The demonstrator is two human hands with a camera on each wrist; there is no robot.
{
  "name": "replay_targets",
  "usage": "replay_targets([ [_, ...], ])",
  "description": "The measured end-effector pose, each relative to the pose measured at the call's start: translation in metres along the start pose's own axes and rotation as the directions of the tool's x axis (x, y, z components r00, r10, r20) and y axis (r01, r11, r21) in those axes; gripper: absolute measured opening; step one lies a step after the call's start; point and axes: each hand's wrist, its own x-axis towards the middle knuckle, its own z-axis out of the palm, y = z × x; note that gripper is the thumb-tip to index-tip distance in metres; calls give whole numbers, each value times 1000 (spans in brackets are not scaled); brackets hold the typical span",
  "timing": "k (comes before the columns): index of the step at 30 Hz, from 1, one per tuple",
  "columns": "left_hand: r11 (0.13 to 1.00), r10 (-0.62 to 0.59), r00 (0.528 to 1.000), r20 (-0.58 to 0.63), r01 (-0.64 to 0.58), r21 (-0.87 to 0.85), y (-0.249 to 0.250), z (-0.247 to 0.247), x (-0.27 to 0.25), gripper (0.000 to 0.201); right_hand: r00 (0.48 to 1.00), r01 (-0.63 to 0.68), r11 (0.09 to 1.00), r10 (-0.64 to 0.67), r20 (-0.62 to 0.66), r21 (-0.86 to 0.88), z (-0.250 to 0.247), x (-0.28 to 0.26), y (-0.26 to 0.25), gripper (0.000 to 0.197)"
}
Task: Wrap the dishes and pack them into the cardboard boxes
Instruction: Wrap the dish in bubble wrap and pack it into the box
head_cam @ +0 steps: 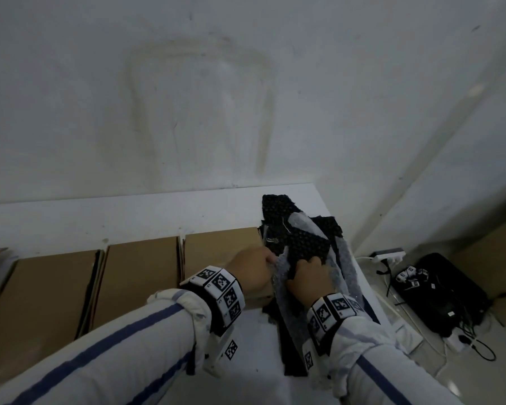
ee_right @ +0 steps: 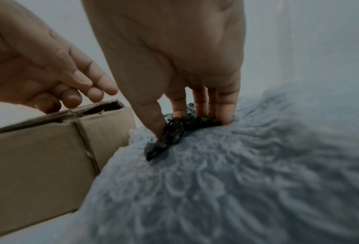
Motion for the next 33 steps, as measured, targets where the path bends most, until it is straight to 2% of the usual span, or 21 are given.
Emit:
replay_targets([
  [4, 1000, 1, 1000, 17, -1, -17, -3, -2, 1, 32, 999, 13, 999, -14, 36, 37, -7, 9, 2, 19],
  [6, 999, 2, 1000, 13, -2, -38, -5, -4, 2, 32, 999, 3, 995, -7, 40, 100, -19, 11, 4, 21],
  [9, 990, 9, 1000, -16, -11, -138, -3, -6, 2, 38, 996, 48, 988, -36, -81, 146, -47, 8, -3, 28],
  [11, 967, 36, 999, -26, -42, -253, 0, -9, 0, 49, 990, 108, 957, -80, -115, 270, -66, 0, -15, 31],
  [12, 939, 65, 998, -24, -70, -336, 3, -12, -2, 51, 989, 140, 901, -113, -91, 410, -73, -4, -21, 27],
  [14, 863, 150, 986, -68, -165, -478, 4, -19, -6, 46, 977, 177, 723, -209, -33, 667, -83, -13, -34, 18],
  [16, 822, 168, 979, -115, -203, -532, 0, -28, -12, 37, 957, 202, 598, -289, -26, 776, -85, -22, -47, 18],
  [18, 810, 110, 984, -140, -170, -561, -9, -39, -19, 25, 944, 237, 539, -325, -60, 808, -84, -28, -59, 16],
  [20, 822, -16, 978, -208, -105, -559, -23, -50, -30, 9, 929, 289, 525, -357, -101, 800, -81, -33, -77, 15],
  [23, 813, -172, 932, -319, -49, -580, -53, -67, -52, 14, 883, 374, 562, -458, -99, 738, -73, -40, -110, 16],
  [25, 796, -214, 911, -353, -46, -603, -77, -80, -73, 13, 852, 377, 549, -522, -46, 746, -66, -46, -139, 19],
  [28, 708, -276, 882, -382, -82, -701, -114, -102, -108, 14, 798, 396, 538, -602, 11, 744, -55, -63, -190, 14],
  [30, 660, -321, 854, -410, -108, -743, -139, -117, -135, 15, 763, 453, 534, -647, 0, 714, -46, -75, -228, 13],
  [33, 647, -389, 800, -457, -116, -754, -180, -139, -176, 16, 717, 536, 536, -696, -17, 652, -29, -96, -285, 19],
])
